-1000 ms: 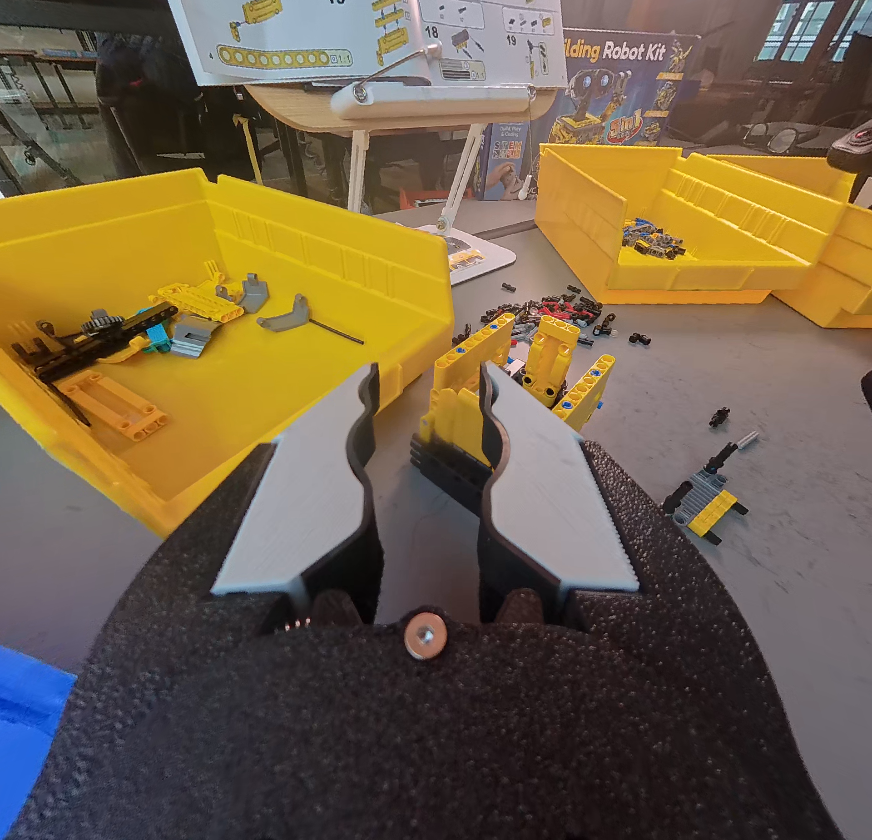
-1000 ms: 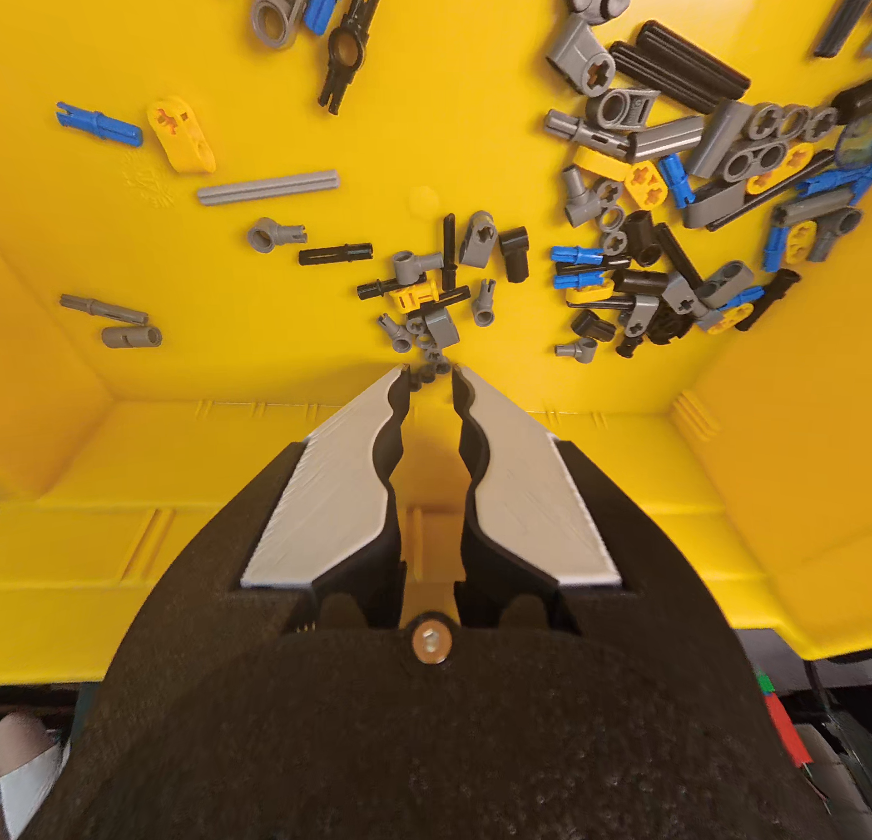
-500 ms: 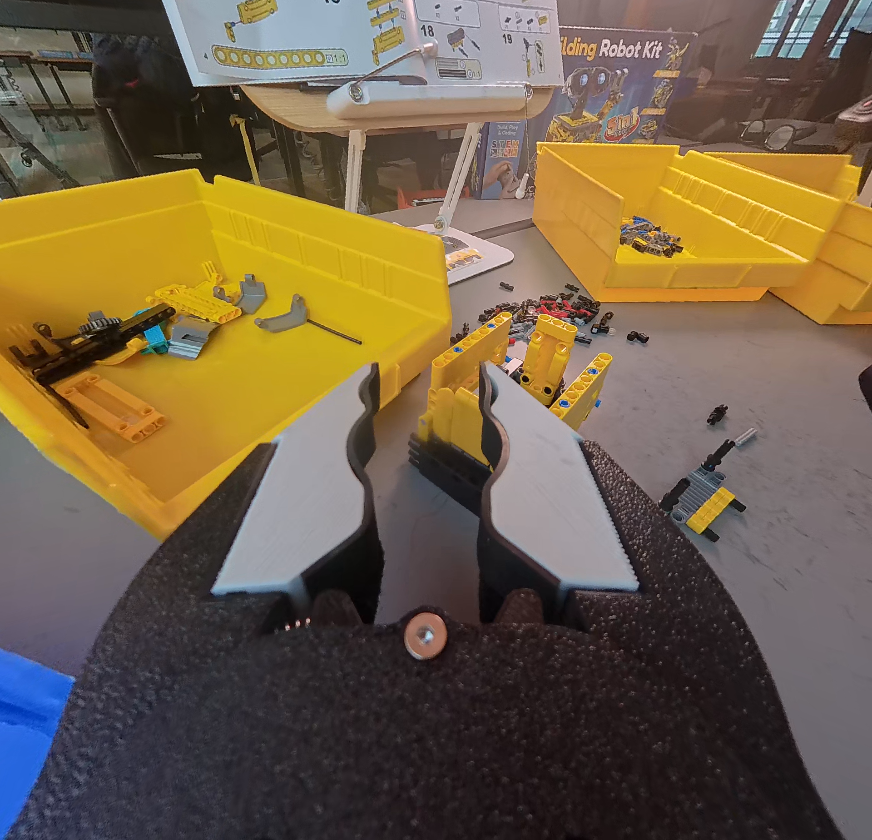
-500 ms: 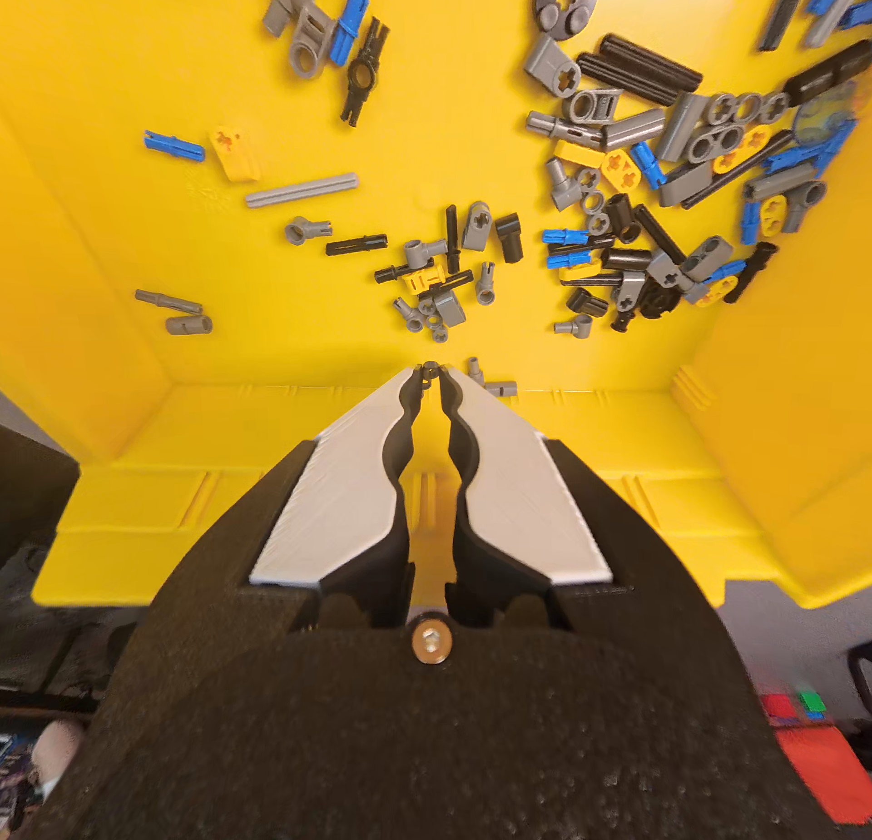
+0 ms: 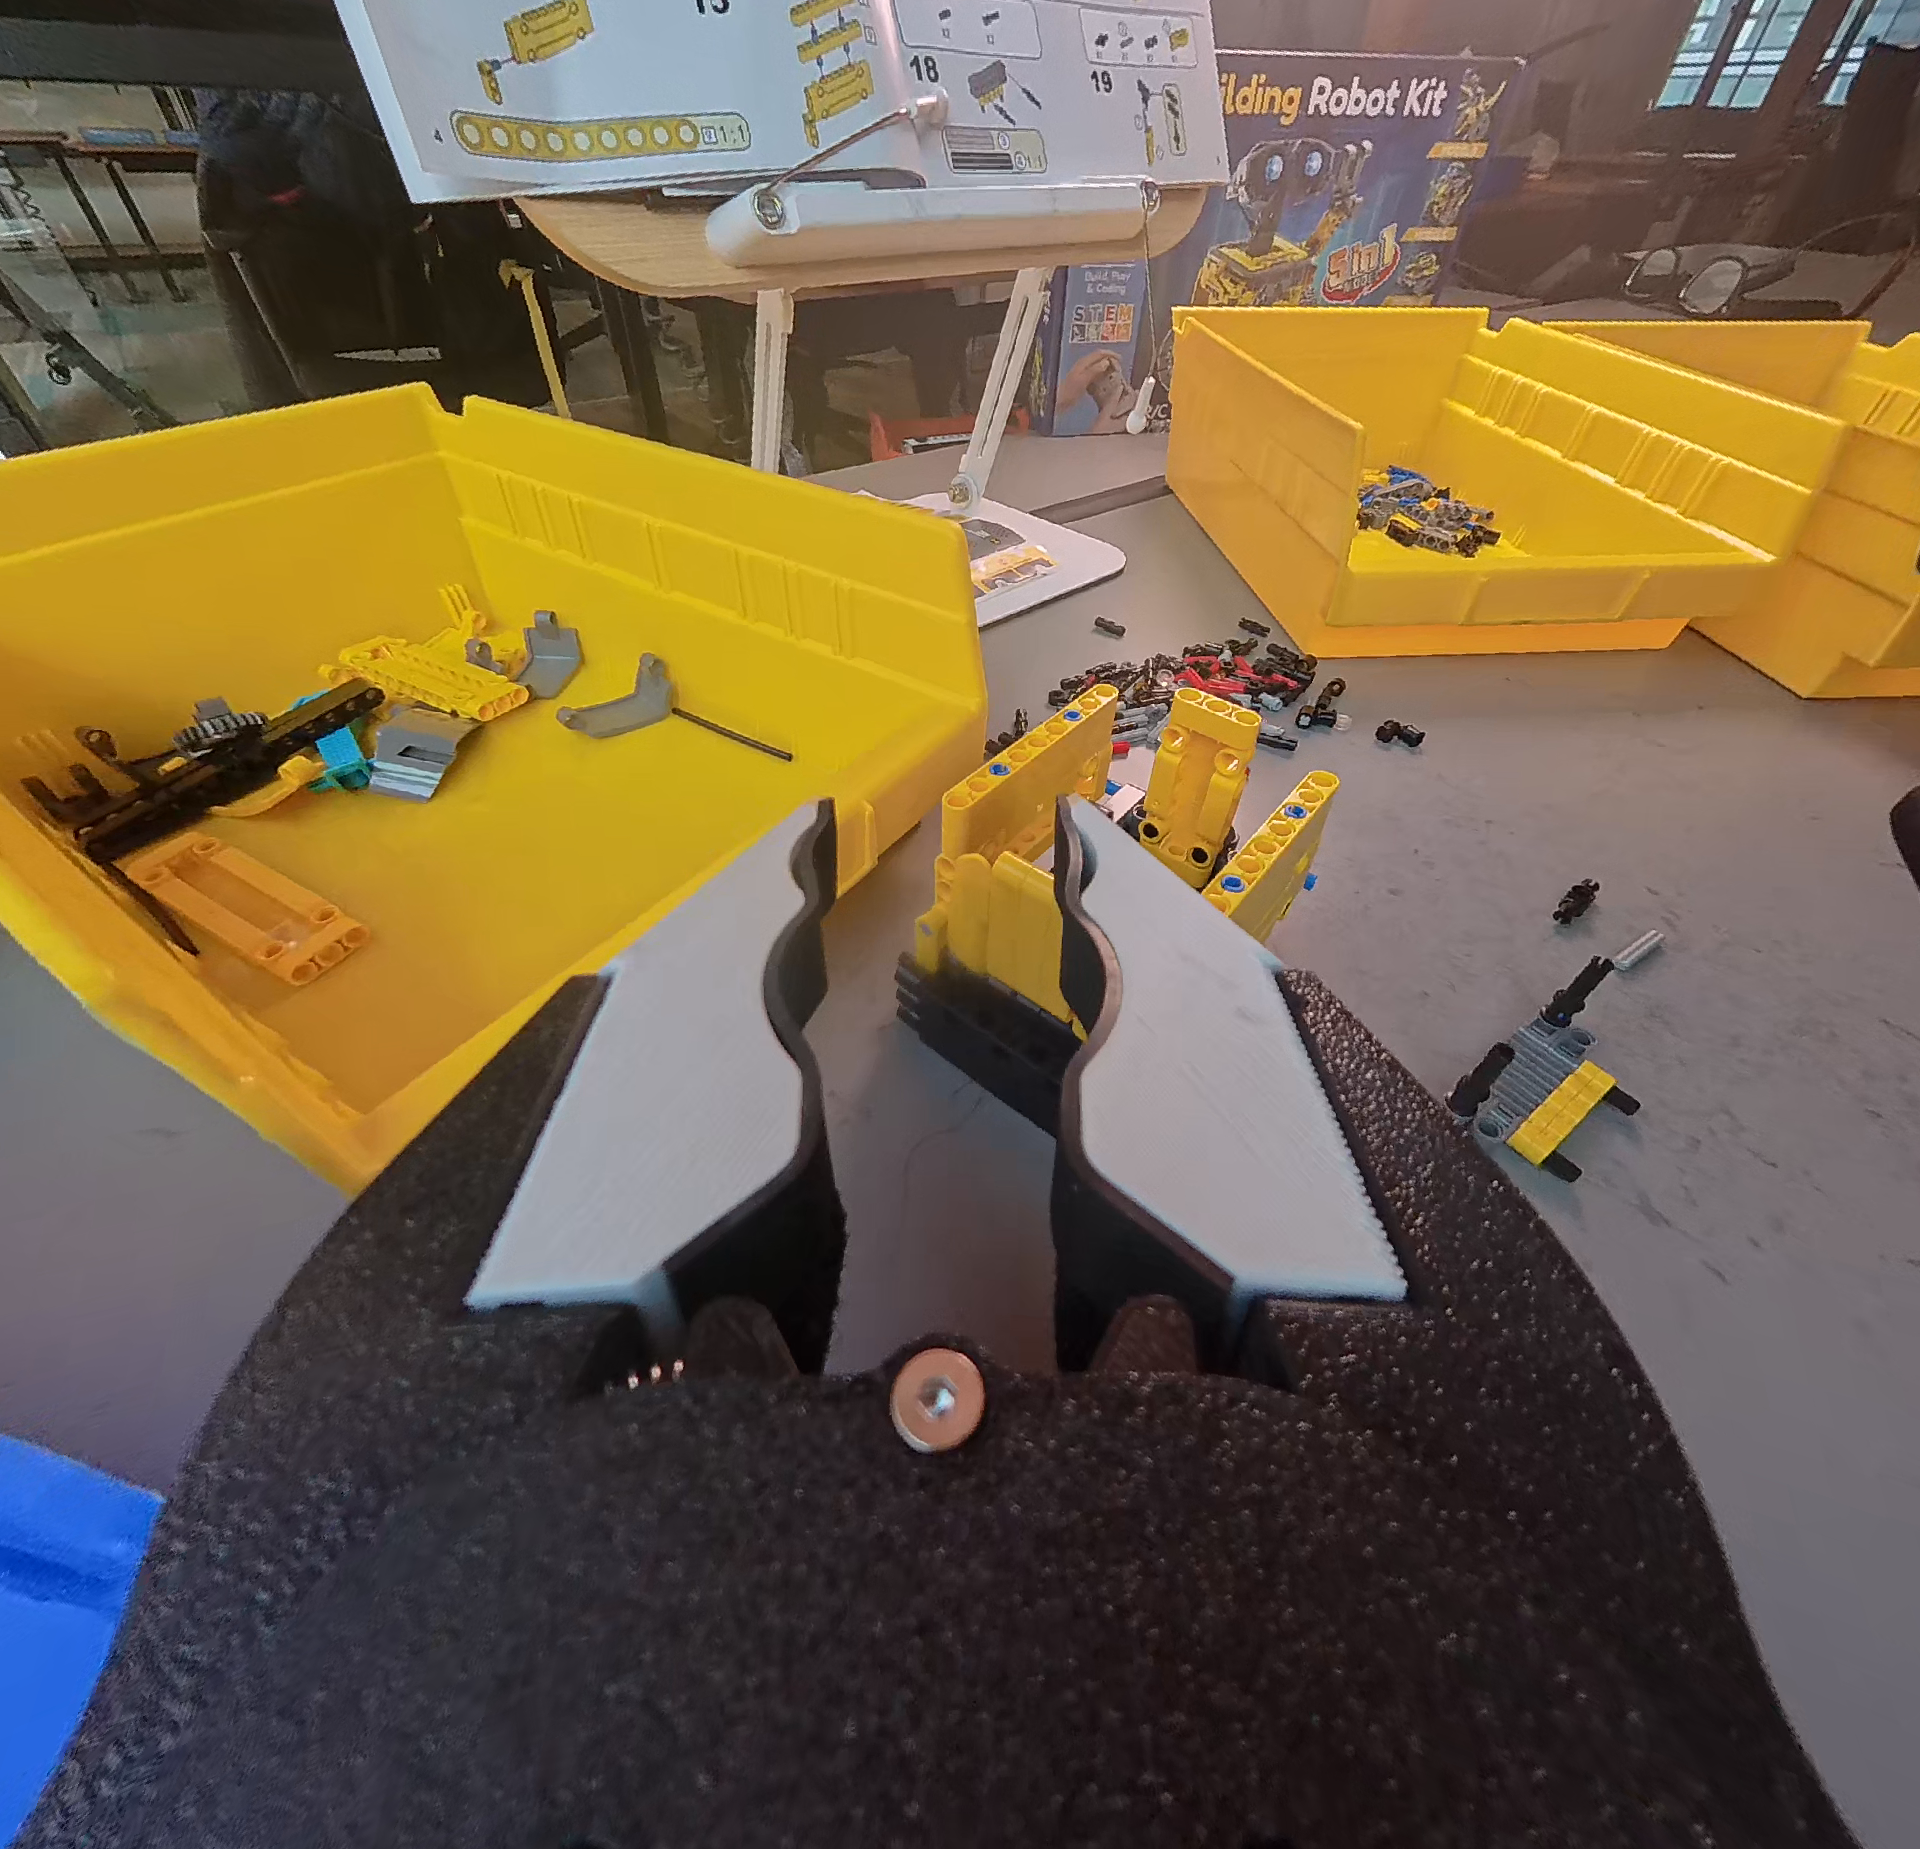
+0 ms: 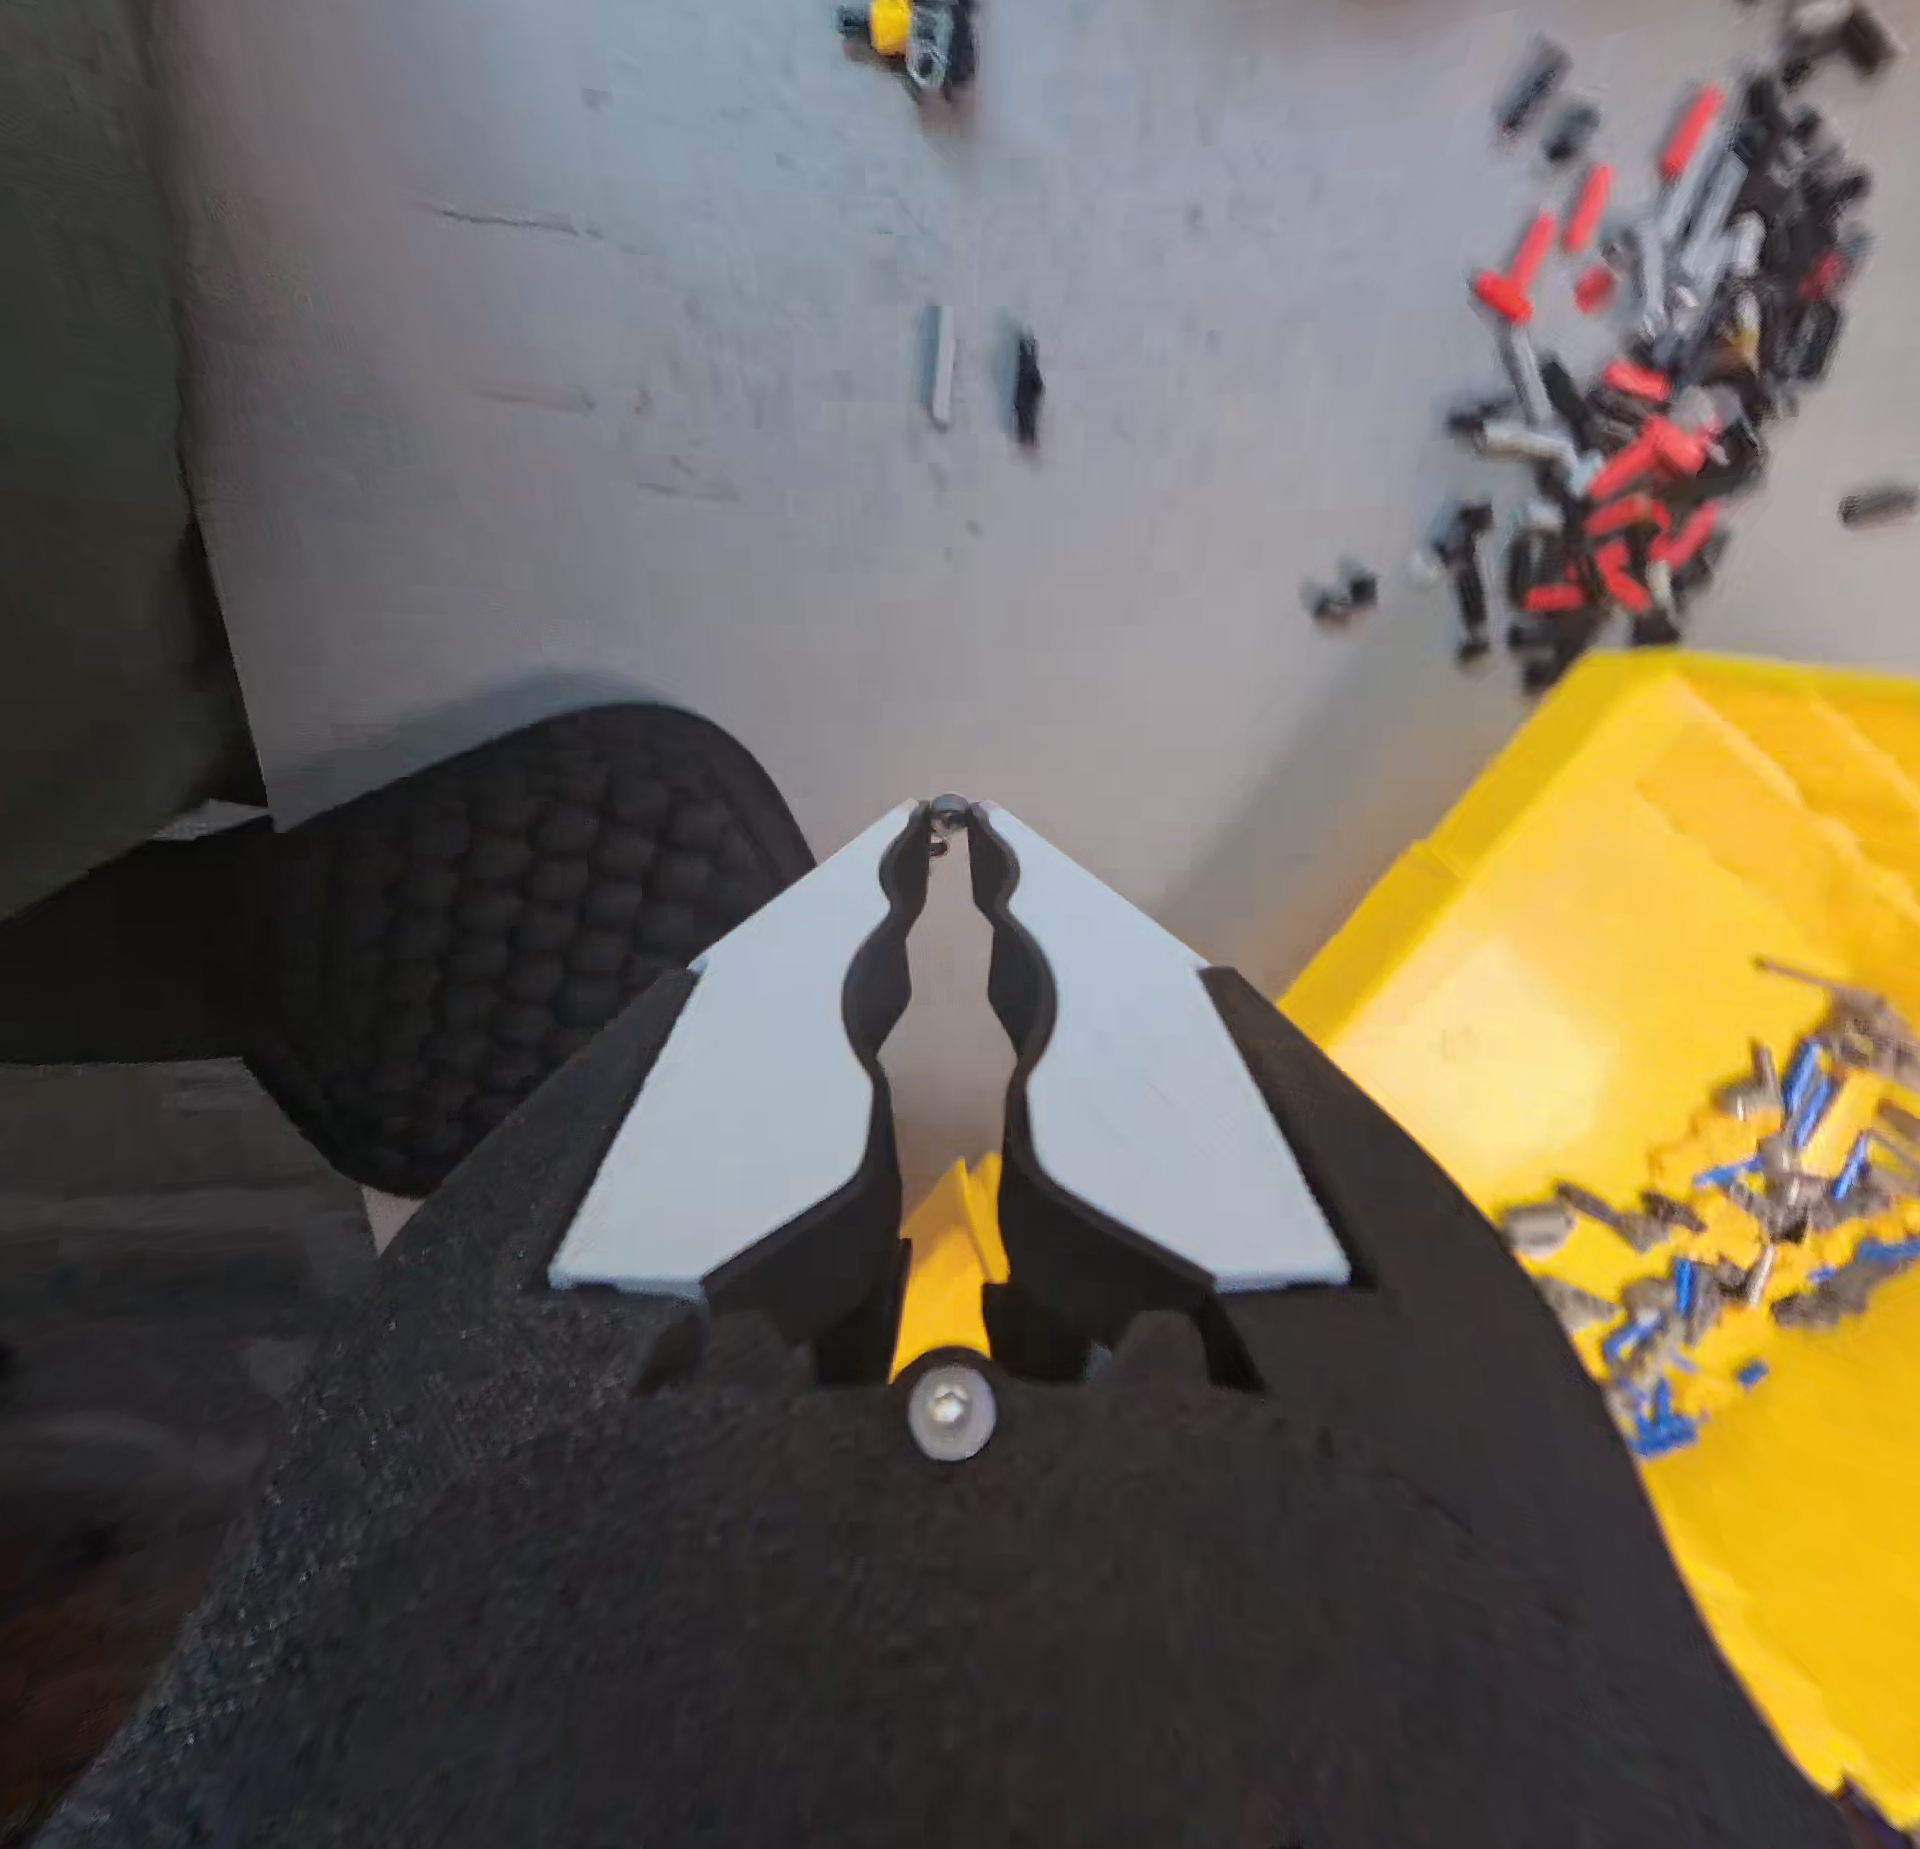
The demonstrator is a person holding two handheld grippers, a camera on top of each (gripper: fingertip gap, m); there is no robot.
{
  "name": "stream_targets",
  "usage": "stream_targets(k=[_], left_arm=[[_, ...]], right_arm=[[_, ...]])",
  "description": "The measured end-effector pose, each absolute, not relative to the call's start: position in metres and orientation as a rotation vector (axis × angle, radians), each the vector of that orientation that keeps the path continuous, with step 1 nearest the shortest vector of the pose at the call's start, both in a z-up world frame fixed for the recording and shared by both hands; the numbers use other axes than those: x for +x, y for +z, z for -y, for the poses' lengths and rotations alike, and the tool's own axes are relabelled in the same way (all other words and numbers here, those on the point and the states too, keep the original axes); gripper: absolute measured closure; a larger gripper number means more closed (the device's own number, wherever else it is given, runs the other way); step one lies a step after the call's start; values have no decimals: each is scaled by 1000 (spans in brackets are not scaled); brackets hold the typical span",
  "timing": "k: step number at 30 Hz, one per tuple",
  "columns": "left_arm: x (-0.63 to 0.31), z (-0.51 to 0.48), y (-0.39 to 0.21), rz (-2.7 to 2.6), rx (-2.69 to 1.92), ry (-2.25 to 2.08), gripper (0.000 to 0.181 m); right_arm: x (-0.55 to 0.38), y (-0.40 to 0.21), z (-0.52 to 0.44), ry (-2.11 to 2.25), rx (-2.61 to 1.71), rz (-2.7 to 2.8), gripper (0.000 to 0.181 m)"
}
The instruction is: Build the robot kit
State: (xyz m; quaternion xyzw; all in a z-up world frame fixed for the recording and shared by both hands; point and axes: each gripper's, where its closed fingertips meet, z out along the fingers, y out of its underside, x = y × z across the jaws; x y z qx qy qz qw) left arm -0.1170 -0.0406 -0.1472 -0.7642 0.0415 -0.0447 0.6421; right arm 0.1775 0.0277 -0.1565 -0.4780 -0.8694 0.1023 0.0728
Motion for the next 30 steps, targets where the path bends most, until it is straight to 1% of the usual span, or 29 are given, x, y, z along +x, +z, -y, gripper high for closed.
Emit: stream_targets(k=[4, 9, 19, 30], left_arm=[[-117, 43, -147, -108, -1746, -88, 141], [-121, 46, -142, -96, -1733, -92, 140], [-125, 50, -135, -74, -1712, -106, 140], [-126, 49, -139, -68, -1724, -105, 140]], right_arm=[[131, -192, 19, 277, -1262, 2750, 174], [97, -215, 51, 246, -1138, 2808, 174], [89, -239, 63, 165, -1097, 2838, 174], [87, -243, 64, 196, -1102, 2819, 174]])
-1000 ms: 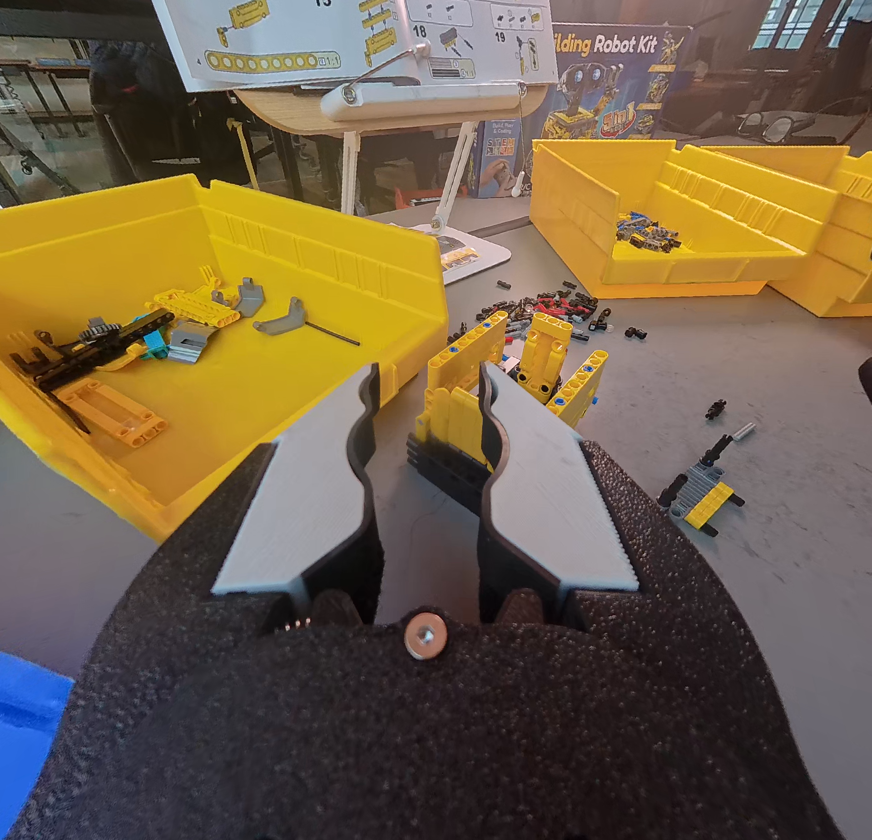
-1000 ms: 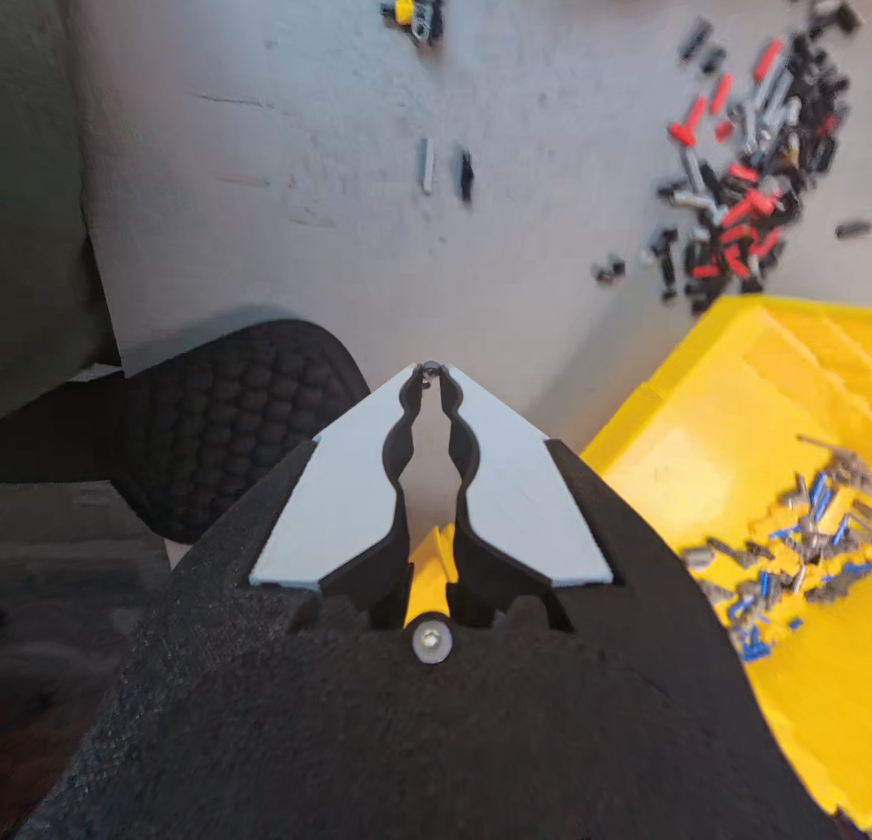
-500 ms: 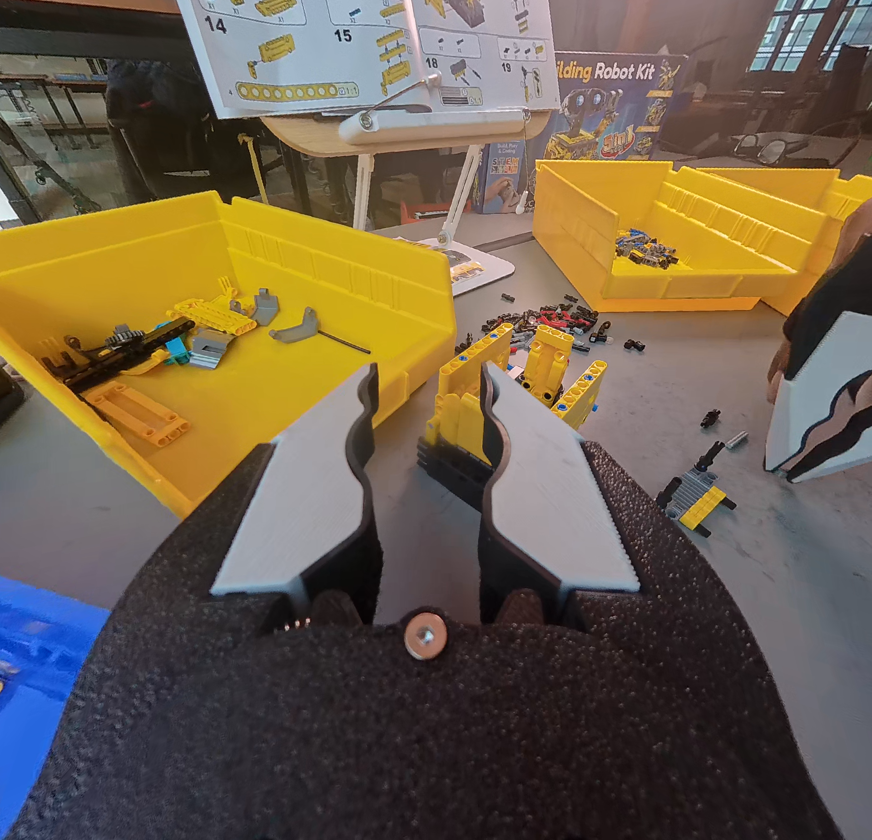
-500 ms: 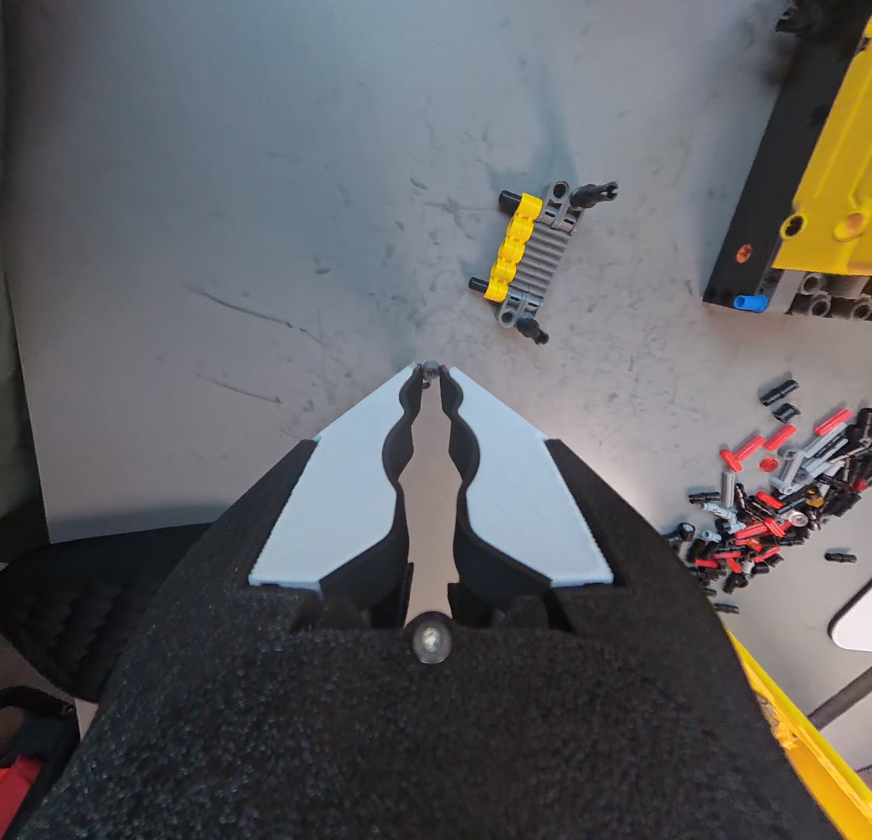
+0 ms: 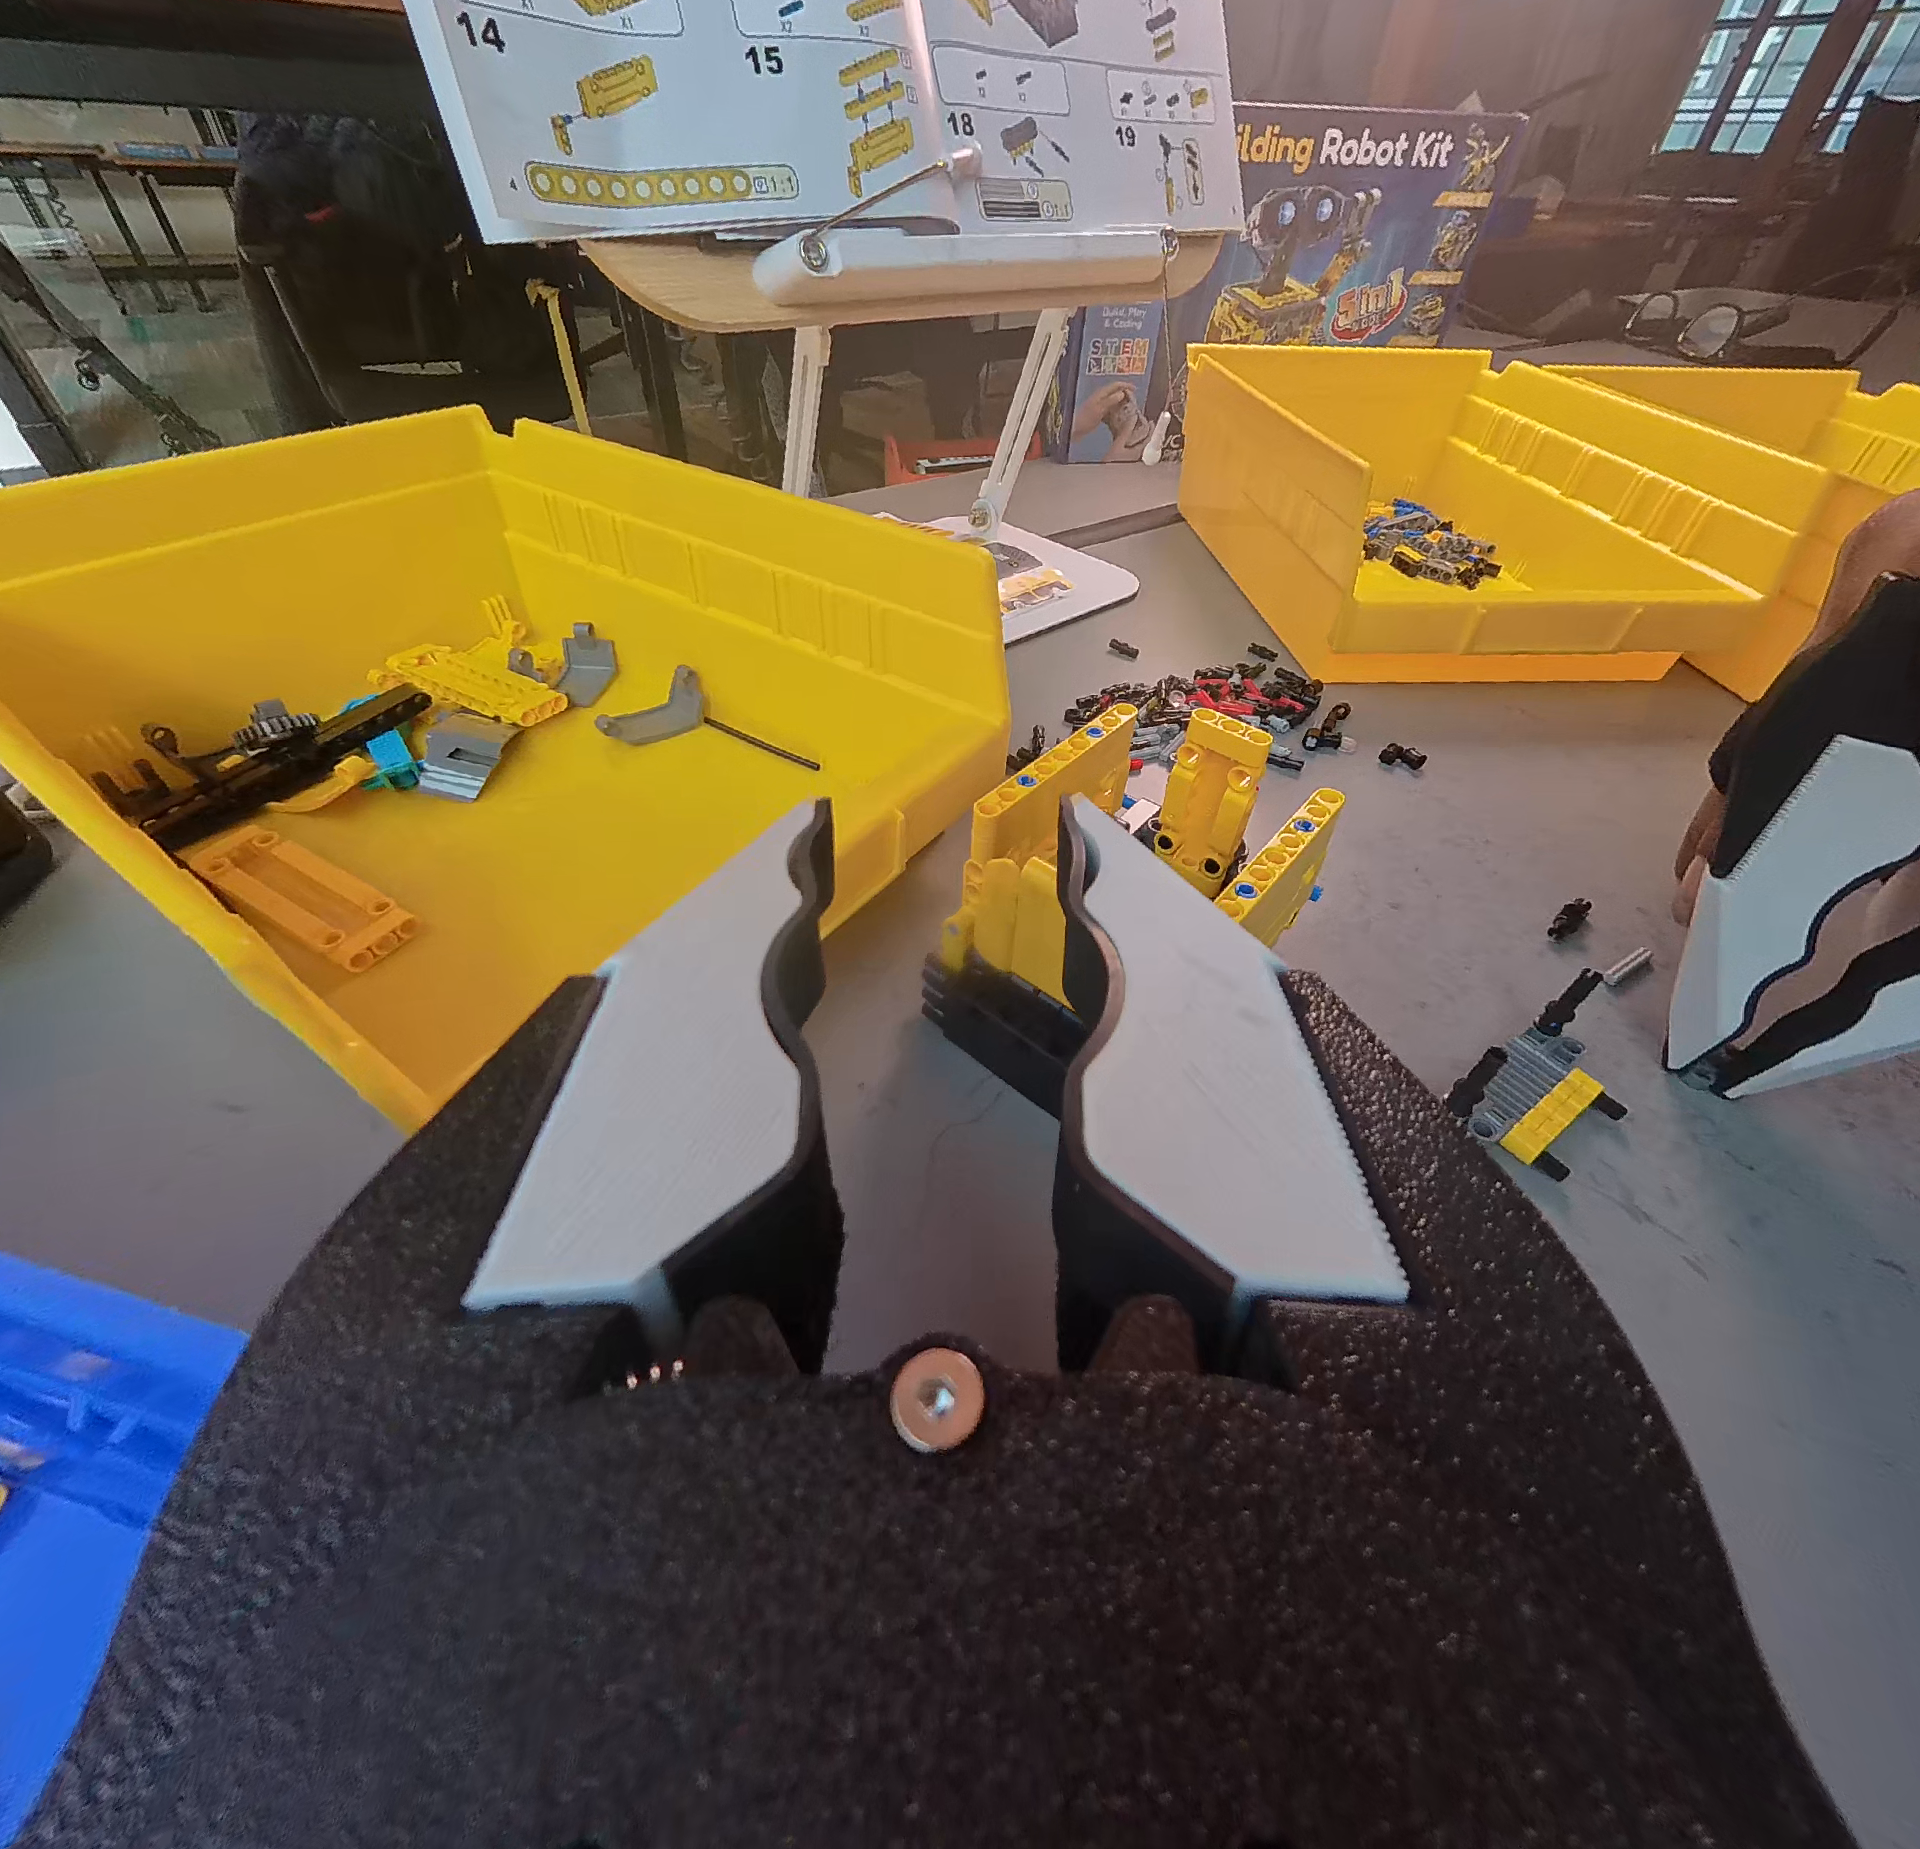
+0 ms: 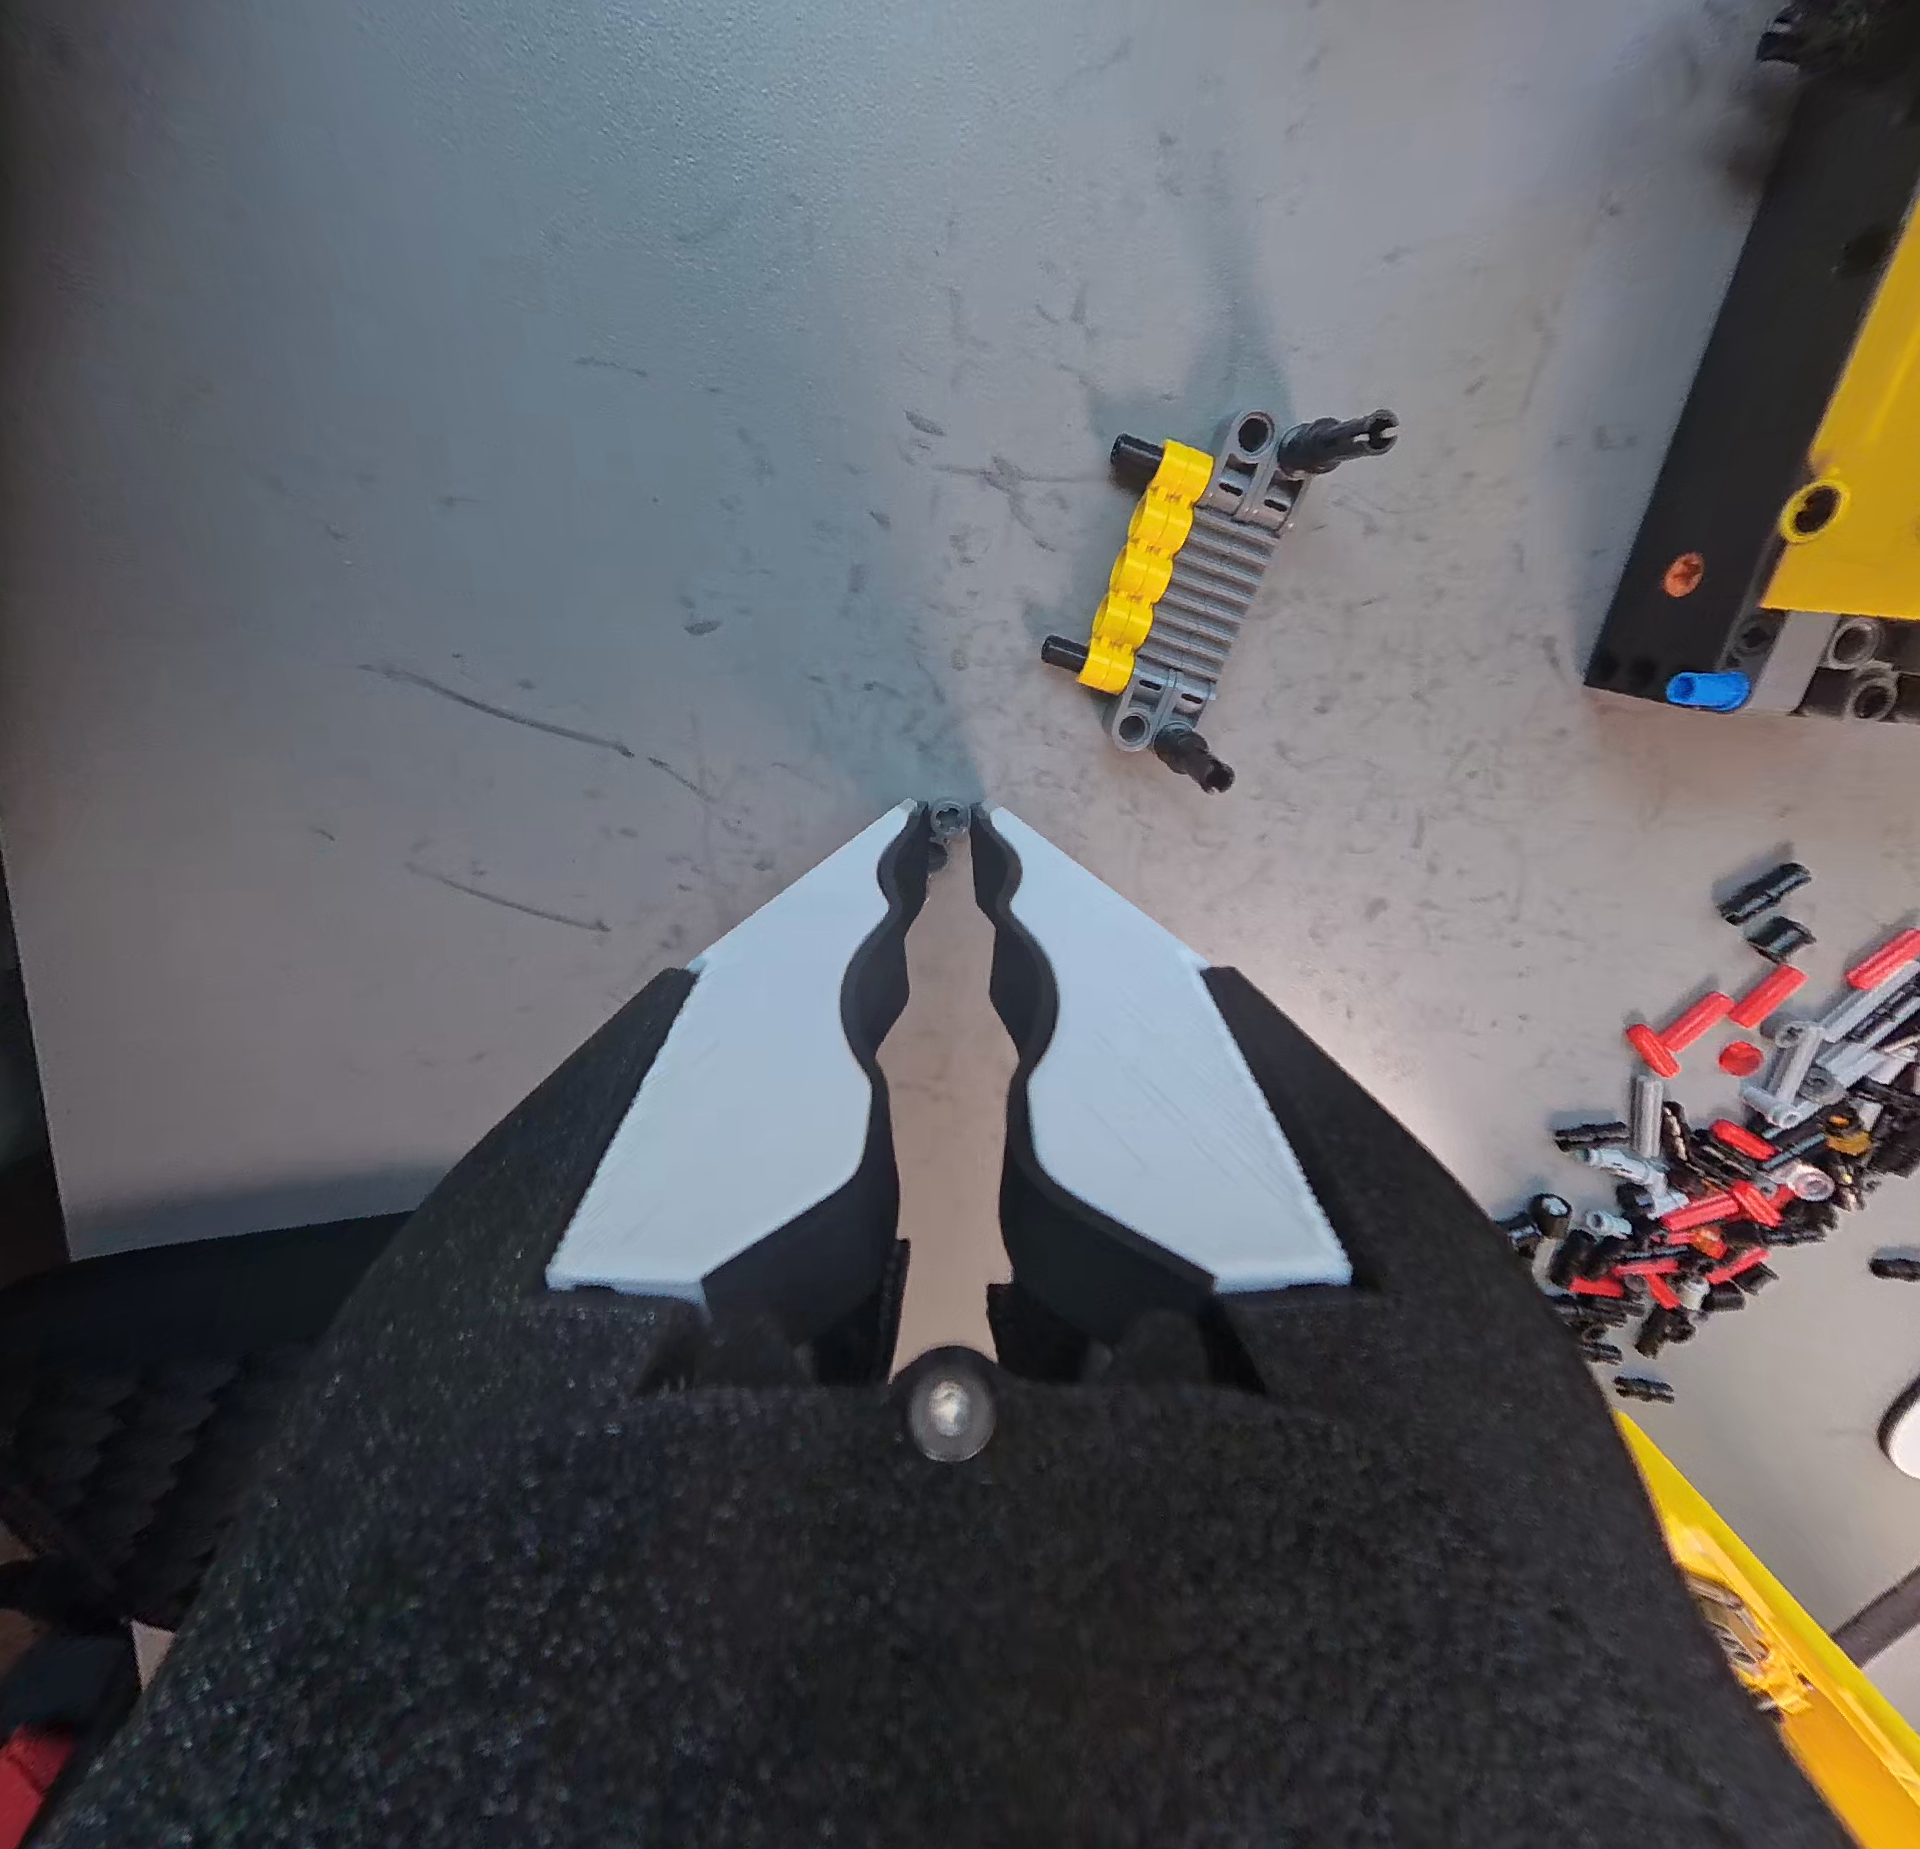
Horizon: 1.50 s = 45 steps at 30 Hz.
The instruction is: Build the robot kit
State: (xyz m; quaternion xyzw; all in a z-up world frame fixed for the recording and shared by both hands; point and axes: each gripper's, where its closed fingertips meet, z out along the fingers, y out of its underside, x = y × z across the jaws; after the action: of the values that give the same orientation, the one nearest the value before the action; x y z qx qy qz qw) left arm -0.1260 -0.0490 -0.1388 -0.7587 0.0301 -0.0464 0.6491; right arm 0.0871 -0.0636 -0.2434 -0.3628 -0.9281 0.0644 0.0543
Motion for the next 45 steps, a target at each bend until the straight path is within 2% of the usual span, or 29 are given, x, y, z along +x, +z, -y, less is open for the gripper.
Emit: stream_targets(k=[10, 16, 19, 22, 26, 30, 38, 45], left_arm=[[-126, 49, -139, -68, -1726, -109, 140], [-125, 49, -138, -64, -1722, -125, 139], [-124, 50, -137, -62, -1717, -133, 139], [-124, 51, -136, -57, -1715, -141, 139], [-124, 52, -133, -49, -1705, -157, 139], [-122, 50, -136, -54, -1718, -158, 139], [-125, 48, -148, -50, -1759, -148, 139], [-127, 45, -153, -38, -1781, -147, 140]], right_arm=[[78, -233, 61, 314, -1132, 2730, 164], [78, -135, 24, 687, -1285, 2265, 160], [126, -89, -40, 621, -1446, 2032, 159], [208, -73, -121, 362, -1696, 1860, 160], [345, -117, -199, 1, -2171, 1760, 160], [426, -177, -223, -227, -2452, 1761, 161], [451, -233, -242, -441, -2356, 2165, 162], [447, -237, -243, -344, -2338, 2277, 167]])
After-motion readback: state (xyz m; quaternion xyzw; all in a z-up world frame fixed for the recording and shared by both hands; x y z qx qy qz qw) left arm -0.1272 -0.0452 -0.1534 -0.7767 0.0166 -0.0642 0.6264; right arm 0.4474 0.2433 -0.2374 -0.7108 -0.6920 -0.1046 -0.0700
